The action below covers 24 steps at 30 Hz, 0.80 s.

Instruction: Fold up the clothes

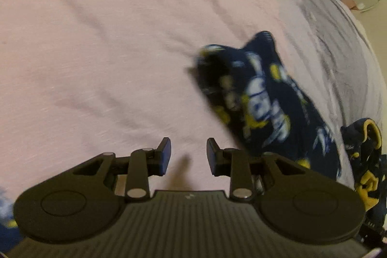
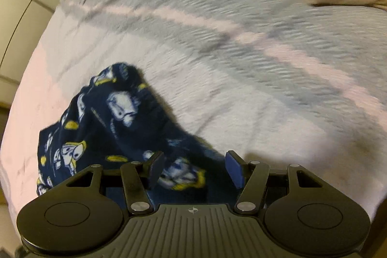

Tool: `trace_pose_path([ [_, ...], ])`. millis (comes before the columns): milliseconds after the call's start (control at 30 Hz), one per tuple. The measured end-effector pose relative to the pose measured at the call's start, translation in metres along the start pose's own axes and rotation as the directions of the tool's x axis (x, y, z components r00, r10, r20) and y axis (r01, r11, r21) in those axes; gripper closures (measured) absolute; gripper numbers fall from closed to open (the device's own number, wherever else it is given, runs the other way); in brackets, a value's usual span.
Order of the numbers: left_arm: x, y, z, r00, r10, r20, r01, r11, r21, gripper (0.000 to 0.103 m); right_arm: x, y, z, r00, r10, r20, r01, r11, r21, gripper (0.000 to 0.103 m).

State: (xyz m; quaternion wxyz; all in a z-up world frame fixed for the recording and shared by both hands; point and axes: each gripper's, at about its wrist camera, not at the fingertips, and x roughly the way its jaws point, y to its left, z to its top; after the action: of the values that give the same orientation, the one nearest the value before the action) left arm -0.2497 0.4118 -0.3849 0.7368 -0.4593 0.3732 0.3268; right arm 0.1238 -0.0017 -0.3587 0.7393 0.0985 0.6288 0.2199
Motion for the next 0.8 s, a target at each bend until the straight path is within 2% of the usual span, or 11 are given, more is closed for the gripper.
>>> trace_pose_path([
  [200, 0.045, -0.005, 0.01, 0.998, -0.06, 0.001, 0.06, 0.989, -0.133, 0.075, 0.028, 0.007, 0.012, 0.999, 0.053, -0.011, -0.052, 0.998, 0.024, 0.042],
  [267, 0.058, -0.003, 0.013, 0.996, -0.084, 0.004, 0.083, 0.978, -0.19, 0.071, 0.031, 0.008, 0.013, 0.998, 0.056, -0.003, -0.056, 0.998, 0.036, 0.038],
  [400, 0.083, 0.001, 0.02, 0.991, -0.131, 0.015, 0.129, 0.945, -0.302, 0.072, 0.038, 0.011, 0.015, 0.998, 0.056, 0.013, -0.057, 0.997, 0.059, 0.034],
  [433, 0.086, -0.002, 0.02, 0.99, -0.144, 0.014, 0.141, 0.945, -0.294, 0.074, 0.04, 0.012, 0.015, 0.998, 0.056, 0.016, -0.057, 0.996, 0.065, 0.034],
  [467, 0.087, -0.007, 0.021, 0.988, -0.157, 0.013, 0.154, 0.948, -0.279, 0.09, 0.041, 0.013, 0.015, 0.998, 0.054, 0.019, -0.055, 0.996, 0.064, 0.034],
  [500, 0.089, -0.011, 0.022, 0.985, -0.17, 0.011, 0.166, 0.95, -0.264, 0.098, 0.043, 0.015, 0.015, 0.999, 0.048, 0.022, -0.049, 0.997, 0.061, 0.034],
  [533, 0.091, -0.016, 0.022, 0.983, -0.183, 0.009, 0.179, 0.952, -0.248, 0.098, 0.044, 0.015, 0.014, 0.999, 0.037, 0.025, -0.038, 0.998, 0.059, 0.034],
  [600, 0.072, -0.035, 0.028, 0.988, -0.141, 0.057, 0.146, 0.986, -0.086, 0.099, 0.046, 0.017, 0.013, 1.0, 0.007, 0.03, -0.009, 0.999, 0.051, 0.034],
  [667, 0.044, -0.059, 0.036, 0.987, -0.103, 0.123, 0.088, 0.989, 0.123, 0.099, 0.048, 0.018, 0.012, 0.999, -0.032, 0.029, 0.03, 0.999, 0.039, 0.034],
  [733, 0.004, -0.087, 0.042, 0.975, -0.094, 0.202, 0.021, 0.941, 0.337, 0.098, 0.052, 0.018, 0.011, 0.998, -0.064, 0.013, 0.064, 0.998, 0.025, 0.034],
  [800, -0.048, -0.119, 0.047, 0.949, -0.111, 0.296, -0.07, 0.839, 0.539, 0.098, 0.055, 0.016, 0.009, 0.997, -0.074, 0.001, 0.074, 0.997, 0.016, 0.034],
])
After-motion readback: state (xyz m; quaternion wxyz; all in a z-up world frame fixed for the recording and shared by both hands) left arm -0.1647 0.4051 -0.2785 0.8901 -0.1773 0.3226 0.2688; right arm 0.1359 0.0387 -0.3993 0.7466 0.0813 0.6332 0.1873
